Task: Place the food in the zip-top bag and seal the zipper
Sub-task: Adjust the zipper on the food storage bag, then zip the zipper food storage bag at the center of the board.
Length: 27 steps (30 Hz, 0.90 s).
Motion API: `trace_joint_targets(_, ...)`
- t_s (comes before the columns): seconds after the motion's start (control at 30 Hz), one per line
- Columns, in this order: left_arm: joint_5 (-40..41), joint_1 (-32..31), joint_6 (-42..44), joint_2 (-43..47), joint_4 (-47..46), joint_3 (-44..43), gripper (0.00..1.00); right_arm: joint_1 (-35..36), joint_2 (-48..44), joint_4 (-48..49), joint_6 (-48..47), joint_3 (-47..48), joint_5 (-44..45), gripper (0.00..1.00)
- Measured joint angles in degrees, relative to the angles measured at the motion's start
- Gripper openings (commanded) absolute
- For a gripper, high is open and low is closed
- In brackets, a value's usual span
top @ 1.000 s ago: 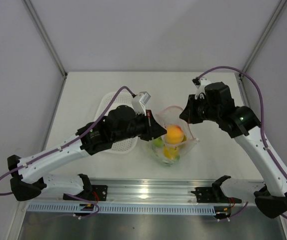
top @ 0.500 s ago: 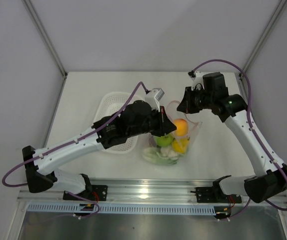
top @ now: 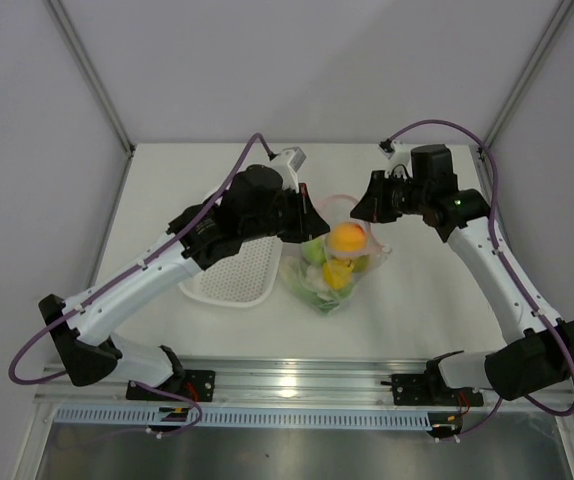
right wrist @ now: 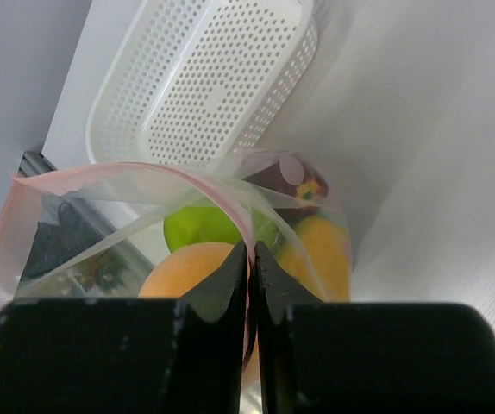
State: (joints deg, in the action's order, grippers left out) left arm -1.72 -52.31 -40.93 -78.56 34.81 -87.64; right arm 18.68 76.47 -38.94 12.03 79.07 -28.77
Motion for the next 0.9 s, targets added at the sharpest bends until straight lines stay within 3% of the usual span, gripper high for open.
trace_joint_targets(0.2, -1.6, 0.1, 0.0, 0.0, 0.0, 0.0, 0.00, 0.0, -0.4, 1.1, 1.6, 0.2, -0.9, 0.37)
trace_joint_targets(0.3, -1.9, 0.2, -0.1, 0.0, -0.1, 0.0, 0.01, 0.1, -0.8, 1.0, 2.6, 0.9, -0.1, 0.58)
trace_joint_targets(0.5, -1.7, 0.7, -0.7, 0.1, -1.8, 1.2, 0.00, 0.1, -5.2, 0.2, 4.1, 1.1, 3.7, 0.81)
trace_joint_targets(0.7, -1.4, 1.4, -1.5, 0.6, -3.1, 2.2, 0.01, 0.0, -14.1, -1.9, 4.6, 0.7, 8.3, 0.87)
trace_joint_targets(0.9, -1.2, 1.7, -2.6, 1.3, -3.7, 3.3, 0.01, -0.1, -27.9, -3.2, 5.9, -7.6, 8.6, 0.85)
